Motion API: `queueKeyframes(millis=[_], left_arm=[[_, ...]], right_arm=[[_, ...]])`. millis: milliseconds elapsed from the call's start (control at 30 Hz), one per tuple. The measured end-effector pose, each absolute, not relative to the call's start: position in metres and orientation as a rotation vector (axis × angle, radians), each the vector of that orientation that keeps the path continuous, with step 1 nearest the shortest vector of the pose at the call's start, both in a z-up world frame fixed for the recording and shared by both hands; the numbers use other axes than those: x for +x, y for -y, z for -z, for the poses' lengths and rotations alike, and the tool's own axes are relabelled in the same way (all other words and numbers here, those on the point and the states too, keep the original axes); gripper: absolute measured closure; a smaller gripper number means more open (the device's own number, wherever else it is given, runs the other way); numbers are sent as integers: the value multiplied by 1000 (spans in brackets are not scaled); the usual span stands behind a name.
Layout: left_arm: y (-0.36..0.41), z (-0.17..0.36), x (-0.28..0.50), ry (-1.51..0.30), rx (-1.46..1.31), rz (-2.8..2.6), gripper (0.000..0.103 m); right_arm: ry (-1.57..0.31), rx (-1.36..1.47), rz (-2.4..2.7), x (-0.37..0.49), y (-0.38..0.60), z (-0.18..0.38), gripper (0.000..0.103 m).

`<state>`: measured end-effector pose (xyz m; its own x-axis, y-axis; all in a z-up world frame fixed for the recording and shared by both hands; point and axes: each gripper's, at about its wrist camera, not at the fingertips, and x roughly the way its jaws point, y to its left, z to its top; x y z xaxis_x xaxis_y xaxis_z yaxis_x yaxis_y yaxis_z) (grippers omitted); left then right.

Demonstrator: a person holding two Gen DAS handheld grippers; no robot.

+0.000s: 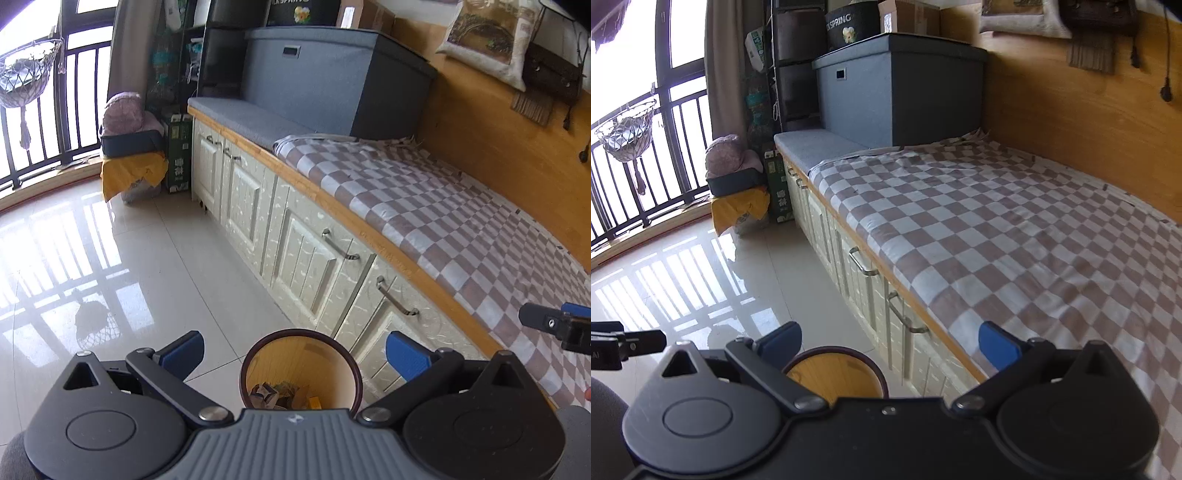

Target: Collect trash

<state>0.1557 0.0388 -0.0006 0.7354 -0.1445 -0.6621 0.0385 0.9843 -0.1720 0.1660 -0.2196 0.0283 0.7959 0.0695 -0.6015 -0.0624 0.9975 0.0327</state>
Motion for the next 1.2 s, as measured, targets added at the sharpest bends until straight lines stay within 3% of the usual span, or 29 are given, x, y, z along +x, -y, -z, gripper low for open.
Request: queueKeyframes(millis=[567,1200], left_arm=[[-23,18,82,-682,-47,93,0],[-24,30,69,-689,-37,64,0]], right_arm=[[-624,-38,-37,70,225,-14,0],[-649,-88,-25,63,210,6,0]])
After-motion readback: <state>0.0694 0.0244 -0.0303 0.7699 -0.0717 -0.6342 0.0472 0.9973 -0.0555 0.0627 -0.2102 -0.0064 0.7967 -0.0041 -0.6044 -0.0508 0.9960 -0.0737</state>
